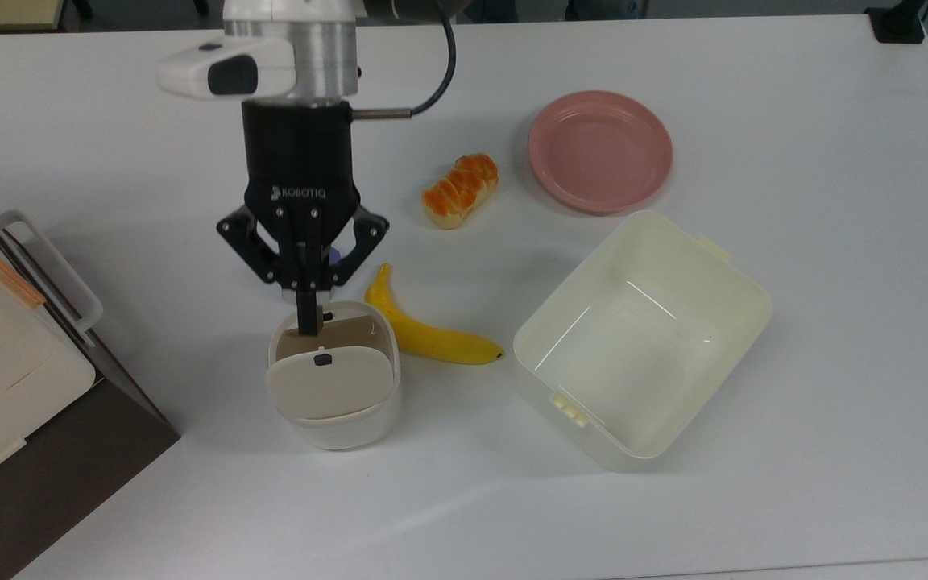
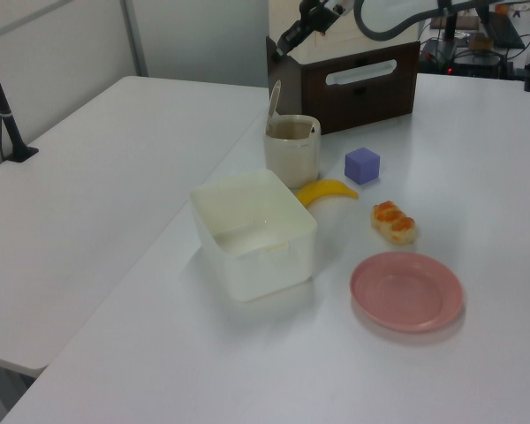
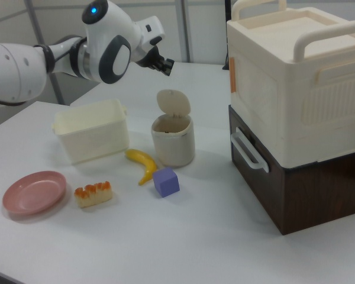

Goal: Close the trash can
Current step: 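Lower the gripper onto the raised lid of the trash can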

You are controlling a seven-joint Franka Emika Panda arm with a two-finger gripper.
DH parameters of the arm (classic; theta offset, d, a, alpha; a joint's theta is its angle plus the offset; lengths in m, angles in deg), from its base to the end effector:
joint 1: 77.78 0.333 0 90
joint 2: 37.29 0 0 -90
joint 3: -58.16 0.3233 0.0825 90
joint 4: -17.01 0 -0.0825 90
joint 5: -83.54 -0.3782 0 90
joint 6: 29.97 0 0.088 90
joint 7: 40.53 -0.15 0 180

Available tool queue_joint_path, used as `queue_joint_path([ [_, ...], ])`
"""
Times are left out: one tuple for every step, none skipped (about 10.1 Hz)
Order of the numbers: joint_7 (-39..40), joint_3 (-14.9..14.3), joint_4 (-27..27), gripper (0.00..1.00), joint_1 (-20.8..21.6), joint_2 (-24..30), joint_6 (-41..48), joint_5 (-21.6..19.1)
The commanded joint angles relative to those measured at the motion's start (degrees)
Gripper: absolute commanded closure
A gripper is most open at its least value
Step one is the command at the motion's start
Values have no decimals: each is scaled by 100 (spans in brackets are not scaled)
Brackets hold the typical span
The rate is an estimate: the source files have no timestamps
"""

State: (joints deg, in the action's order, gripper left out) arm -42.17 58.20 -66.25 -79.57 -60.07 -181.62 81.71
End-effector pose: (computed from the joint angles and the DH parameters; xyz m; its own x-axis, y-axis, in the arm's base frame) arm 0.7559 -0.0234 0.5319 0.6968 -0.0782 0.7130 -0.0594 -0.9969 -0.0514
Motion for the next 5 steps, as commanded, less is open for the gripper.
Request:
queue_joint_path([
  [-47, -57, 346, 100, 65, -560, -391, 104],
  [-47, -57, 302, 100, 152, -604, -382, 95],
  [-38, -57, 267, 100, 170, -587, -330, 95],
  [-38, -57, 75, 100, 162, -535, -164, 95],
  [-29, -57, 21, 100, 144, -526, 246, 86],
])
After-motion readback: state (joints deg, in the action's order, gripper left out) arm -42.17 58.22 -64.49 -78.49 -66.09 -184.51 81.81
